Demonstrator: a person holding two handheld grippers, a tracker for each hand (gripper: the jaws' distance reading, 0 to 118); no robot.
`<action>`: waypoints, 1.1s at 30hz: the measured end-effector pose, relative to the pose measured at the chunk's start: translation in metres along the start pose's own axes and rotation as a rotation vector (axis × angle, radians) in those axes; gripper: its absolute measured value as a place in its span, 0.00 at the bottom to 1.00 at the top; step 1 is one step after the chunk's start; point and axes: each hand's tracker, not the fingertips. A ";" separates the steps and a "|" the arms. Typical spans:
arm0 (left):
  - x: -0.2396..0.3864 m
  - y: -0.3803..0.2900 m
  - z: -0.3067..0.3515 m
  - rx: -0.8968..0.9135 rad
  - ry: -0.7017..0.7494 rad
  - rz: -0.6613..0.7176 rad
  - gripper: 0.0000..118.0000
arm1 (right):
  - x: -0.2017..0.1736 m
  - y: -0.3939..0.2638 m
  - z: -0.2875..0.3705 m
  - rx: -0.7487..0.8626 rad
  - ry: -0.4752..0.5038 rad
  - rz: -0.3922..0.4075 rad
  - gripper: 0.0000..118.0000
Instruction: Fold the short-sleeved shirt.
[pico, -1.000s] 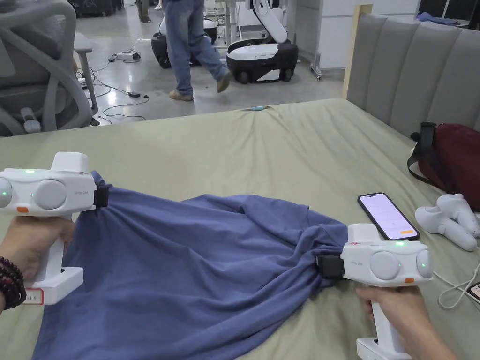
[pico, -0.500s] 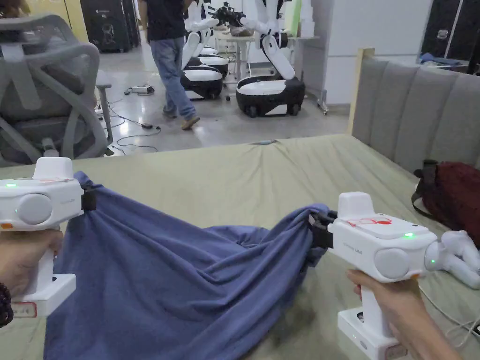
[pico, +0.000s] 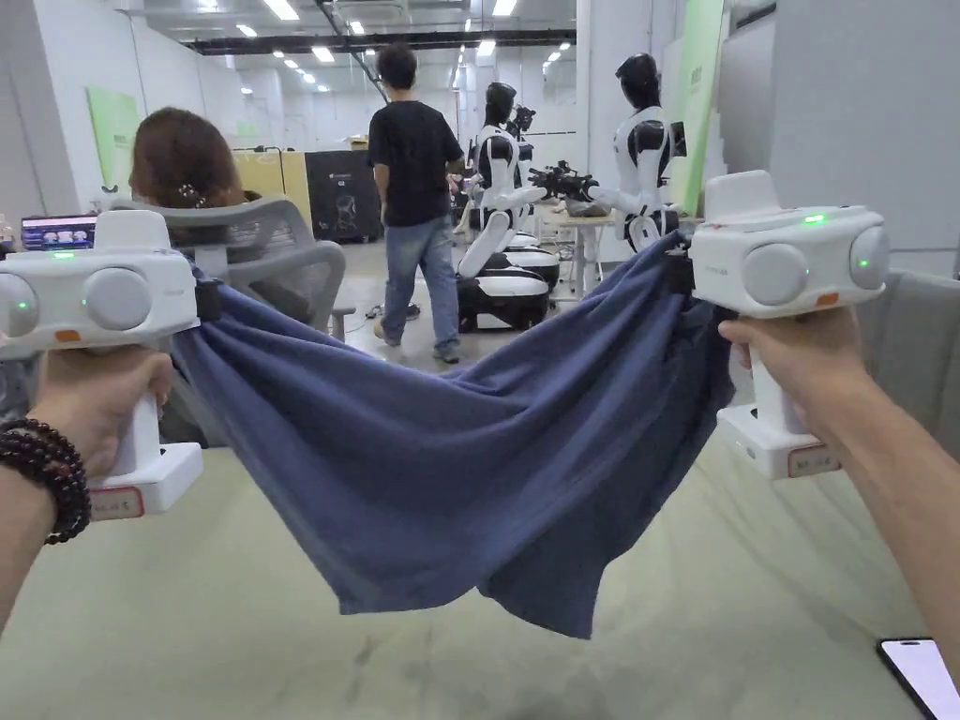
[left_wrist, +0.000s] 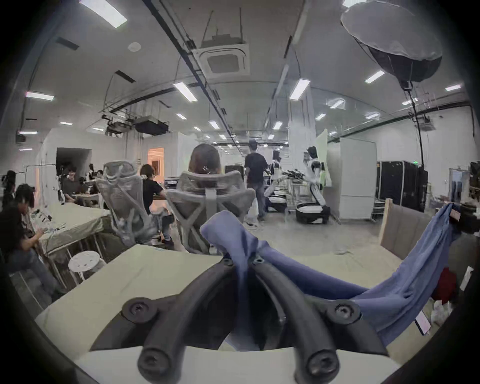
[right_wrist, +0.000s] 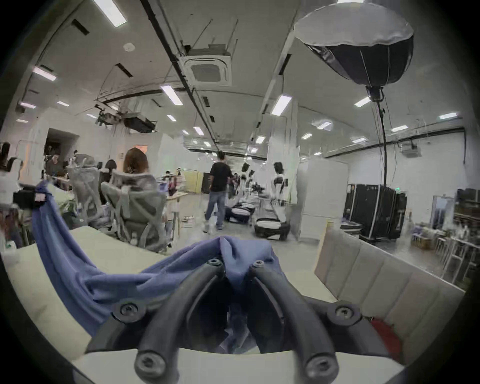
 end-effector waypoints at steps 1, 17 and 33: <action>0.001 0.005 -0.004 -0.004 0.003 0.001 0.02 | 0.000 0.008 -0.008 -0.020 -0.036 -0.021 0.10; 0.045 -0.008 -0.033 0.052 -0.067 -0.014 0.03 | 0.018 -0.014 -0.032 -0.023 -0.085 -0.048 0.10; 0.036 -0.166 0.030 -0.086 -0.221 0.026 0.03 | 0.007 -0.169 0.053 -0.178 0.002 -0.051 0.10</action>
